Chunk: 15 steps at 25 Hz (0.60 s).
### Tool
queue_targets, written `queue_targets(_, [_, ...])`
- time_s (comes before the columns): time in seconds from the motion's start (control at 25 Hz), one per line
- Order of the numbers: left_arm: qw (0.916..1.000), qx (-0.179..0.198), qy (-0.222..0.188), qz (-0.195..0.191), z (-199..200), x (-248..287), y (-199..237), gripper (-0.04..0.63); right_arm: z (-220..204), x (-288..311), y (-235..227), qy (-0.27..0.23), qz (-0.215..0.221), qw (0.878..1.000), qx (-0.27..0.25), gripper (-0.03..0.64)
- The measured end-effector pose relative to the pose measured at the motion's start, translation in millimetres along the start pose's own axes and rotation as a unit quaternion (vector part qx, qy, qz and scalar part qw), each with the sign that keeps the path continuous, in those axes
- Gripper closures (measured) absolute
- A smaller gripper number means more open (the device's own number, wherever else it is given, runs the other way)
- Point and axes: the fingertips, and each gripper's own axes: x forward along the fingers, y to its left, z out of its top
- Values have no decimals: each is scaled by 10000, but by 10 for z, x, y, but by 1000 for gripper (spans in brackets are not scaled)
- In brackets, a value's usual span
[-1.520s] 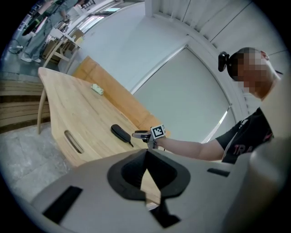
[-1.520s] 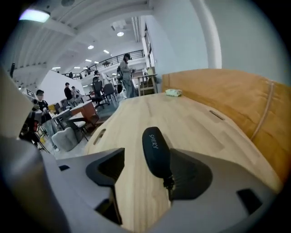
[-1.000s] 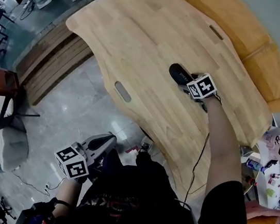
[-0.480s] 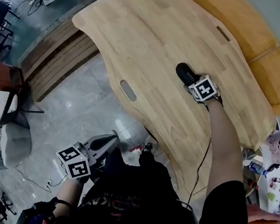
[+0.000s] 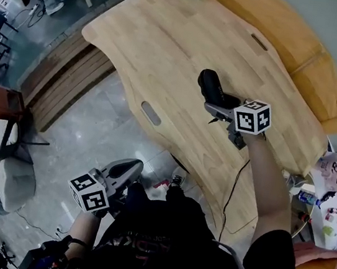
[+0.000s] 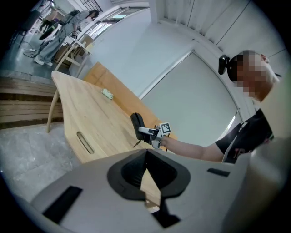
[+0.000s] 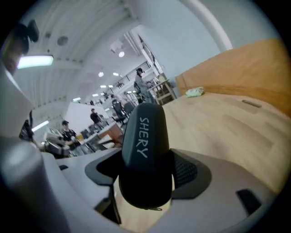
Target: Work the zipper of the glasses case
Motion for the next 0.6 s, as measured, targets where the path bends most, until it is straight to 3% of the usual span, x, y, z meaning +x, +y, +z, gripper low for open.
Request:
queue_targets(0.2, [9988,126,-298,-372,257,-23,-50,568,287,-150,1066,-729,1422,9862,428,276])
queue_targets(0.44, [9909,-39,-719,-1139,691,-23,-208,298,366,-283,2201,-1035,2691,9554,633,276])
queue_targets(0.6, [9829,122,-916,-1592,1008,-14,-391,232,295,-230,2715,-937,2973,9482,621,276])
